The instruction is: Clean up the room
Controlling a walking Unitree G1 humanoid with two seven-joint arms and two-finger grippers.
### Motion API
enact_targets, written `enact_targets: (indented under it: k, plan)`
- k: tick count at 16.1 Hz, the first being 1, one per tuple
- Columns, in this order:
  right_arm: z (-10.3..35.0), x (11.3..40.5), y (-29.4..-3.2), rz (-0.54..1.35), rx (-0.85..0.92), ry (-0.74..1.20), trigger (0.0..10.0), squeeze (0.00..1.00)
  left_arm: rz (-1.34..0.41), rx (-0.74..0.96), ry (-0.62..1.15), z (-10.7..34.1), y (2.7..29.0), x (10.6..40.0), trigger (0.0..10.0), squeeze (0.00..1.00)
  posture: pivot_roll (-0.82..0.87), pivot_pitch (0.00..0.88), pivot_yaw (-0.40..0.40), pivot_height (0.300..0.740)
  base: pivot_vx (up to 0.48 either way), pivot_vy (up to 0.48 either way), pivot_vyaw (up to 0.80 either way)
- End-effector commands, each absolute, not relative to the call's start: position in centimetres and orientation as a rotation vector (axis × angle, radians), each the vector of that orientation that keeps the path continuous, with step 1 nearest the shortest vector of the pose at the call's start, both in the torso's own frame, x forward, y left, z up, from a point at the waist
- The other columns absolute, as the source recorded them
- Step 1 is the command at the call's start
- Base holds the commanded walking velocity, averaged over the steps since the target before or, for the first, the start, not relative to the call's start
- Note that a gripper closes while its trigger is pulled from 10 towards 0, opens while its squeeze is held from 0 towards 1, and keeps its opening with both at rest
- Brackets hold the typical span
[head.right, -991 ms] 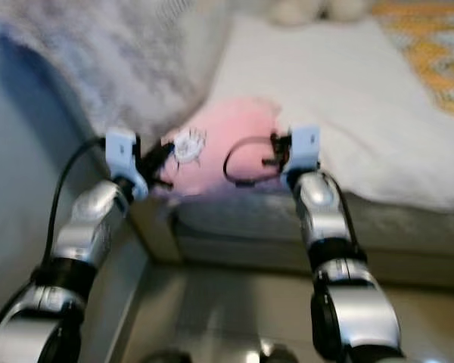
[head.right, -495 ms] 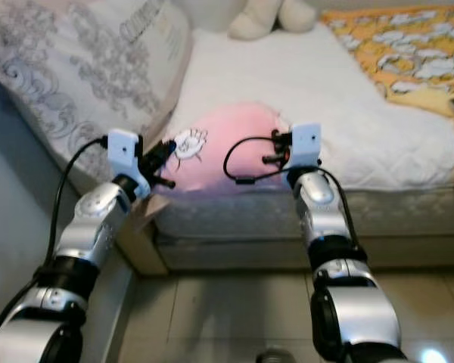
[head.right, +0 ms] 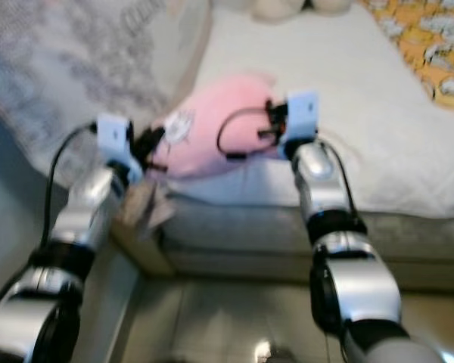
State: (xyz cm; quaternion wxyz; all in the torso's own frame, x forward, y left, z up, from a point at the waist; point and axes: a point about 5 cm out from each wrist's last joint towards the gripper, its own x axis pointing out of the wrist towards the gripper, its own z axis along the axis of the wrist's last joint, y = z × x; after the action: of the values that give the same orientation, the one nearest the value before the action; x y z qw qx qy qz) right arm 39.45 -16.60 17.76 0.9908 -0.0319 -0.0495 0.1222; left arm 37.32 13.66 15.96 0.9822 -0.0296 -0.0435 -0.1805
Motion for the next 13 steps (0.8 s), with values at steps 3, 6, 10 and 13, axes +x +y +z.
enact_targets:
  k: [3, 6, 10, 13]
  plan:
    - [20.3, 40.1, -17.6, 0.202, -0.066, -0.181, 0.0, 0.00, -0.304, -0.034, -0.125, 17.2, 15.3, 38.1, 0.0, 0.00, -0.13, 0.000, 0.122, 0.740, 0.480, 0.000, 0.00]
    - [20.8, 40.4, -17.1, 0.209, -0.059, -0.182, 0.0, 0.00, -0.298, -0.028, -0.117, 17.7, 16.0, 38.7, 0.0, 0.00, -0.13, 0.000, 0.120, 0.740, 0.480, 0.000, 0.00]
    - [20.9, 40.8, -16.5, 0.230, -0.041, -0.152, 0.0, 0.00, -0.275, -0.023, -0.083, 17.9, 16.8, 39.4, 0.0, 0.00, -0.12, 0.000, 0.114, 0.740, 0.413, 0.159, 0.00]
    - [20.3, 40.8, -16.5, 0.236, -0.019, -0.108, 0.0, 0.00, -0.236, 0.015, -0.041, 17.7, 16.9, 39.8, 0.0, 0.00, -0.11, 0.000, 0.105, 0.740, 0.298, 0.000, 0.00]
